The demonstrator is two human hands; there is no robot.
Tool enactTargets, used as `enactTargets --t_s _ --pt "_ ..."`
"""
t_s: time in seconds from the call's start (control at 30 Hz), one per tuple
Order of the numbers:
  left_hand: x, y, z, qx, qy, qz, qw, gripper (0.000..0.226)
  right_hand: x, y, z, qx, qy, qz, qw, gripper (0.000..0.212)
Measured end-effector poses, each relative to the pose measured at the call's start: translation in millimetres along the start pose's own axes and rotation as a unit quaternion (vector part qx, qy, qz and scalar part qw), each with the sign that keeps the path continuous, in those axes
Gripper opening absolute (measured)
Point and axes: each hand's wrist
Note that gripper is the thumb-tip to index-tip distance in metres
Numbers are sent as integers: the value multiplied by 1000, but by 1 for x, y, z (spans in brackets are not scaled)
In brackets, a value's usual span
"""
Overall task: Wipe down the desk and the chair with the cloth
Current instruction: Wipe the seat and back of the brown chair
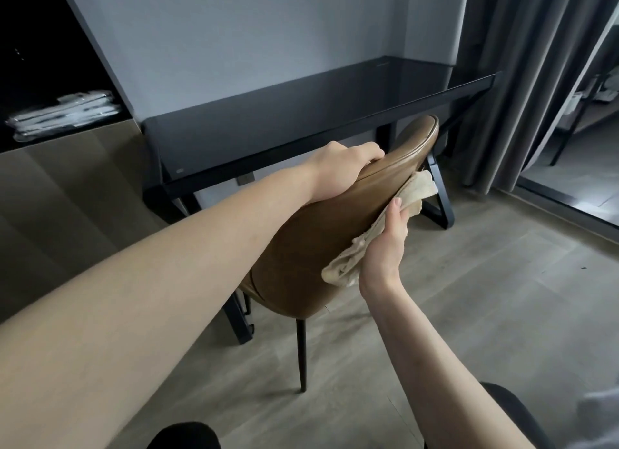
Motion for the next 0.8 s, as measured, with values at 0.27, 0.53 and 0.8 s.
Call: enactTargets --t_s 0.27,0.53,0.8 --pt "2 -11 6 -8 8 16 1000 49 -17 -78 -100 186 39 -82 978 63" --pt "2 -14 7 -5 -1 24 1000 56 -24 -67 -147 282 31 -52 958 92" --pt "-2 -4 2 -14 -18 15 1000 51 -18 -18 -128 329 -25 -96 939 91"
Point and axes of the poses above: each hand's wrist, its own y-axis away from the middle knuckle, its own x-axis out of the palm, z = x × y, and after that the axes turned 11 degrees about -z, right-handed
